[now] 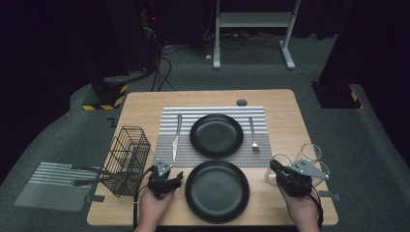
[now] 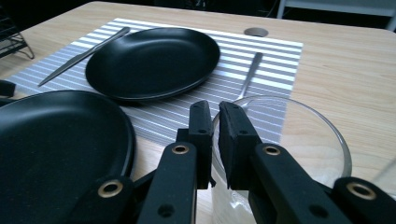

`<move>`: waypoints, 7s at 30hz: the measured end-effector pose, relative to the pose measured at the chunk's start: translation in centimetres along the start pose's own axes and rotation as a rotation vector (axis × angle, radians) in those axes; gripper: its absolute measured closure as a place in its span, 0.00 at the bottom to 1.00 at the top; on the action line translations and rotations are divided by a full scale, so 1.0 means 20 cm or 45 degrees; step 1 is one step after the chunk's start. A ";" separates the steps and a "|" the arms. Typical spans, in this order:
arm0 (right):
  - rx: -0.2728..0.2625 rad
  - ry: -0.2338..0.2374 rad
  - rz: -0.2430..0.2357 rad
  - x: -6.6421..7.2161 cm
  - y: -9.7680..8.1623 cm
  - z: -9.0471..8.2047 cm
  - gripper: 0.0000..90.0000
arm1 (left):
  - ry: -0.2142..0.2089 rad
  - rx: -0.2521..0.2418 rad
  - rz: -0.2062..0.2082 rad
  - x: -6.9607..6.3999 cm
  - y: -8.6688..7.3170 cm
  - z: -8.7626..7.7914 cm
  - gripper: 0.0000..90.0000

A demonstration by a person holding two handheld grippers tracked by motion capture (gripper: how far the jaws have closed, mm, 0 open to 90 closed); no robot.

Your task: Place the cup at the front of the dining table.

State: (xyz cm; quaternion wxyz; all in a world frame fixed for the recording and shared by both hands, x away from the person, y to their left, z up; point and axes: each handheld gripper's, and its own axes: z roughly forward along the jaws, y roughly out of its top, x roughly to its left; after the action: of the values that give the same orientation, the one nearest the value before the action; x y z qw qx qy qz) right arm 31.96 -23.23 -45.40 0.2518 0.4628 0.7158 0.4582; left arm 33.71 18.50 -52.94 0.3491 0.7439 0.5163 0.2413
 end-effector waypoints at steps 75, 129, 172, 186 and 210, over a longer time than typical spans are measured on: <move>-0.016 0.049 -0.067 0.11 -0.04 0.09 0.17 | -0.019 -0.001 0.006 0.00 0.00 0.00 0.42; -0.005 0.022 -0.082 0.12 -0.09 0.15 0.32 | -0.016 0.001 0.015 0.00 0.00 0.00 0.42; -0.091 0.051 -0.096 0.14 0.05 0.05 0.32 | -0.004 -0.018 -0.038 0.02 0.01 -0.02 0.38; -0.074 0.063 -0.121 0.16 0.06 0.06 0.32 | -0.133 -0.099 -0.075 0.04 0.02 -0.08 0.40; -0.120 0.084 -0.140 0.15 0.11 0.03 0.32 | -0.247 -0.204 -0.017 -0.02 0.15 -0.19 0.34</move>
State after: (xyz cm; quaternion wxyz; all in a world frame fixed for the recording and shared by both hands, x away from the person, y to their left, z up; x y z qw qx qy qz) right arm 32.03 -20.00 -43.56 0.2744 0.3950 0.7257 0.4920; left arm 32.67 18.46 -48.26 0.4573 0.7300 0.4640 0.2066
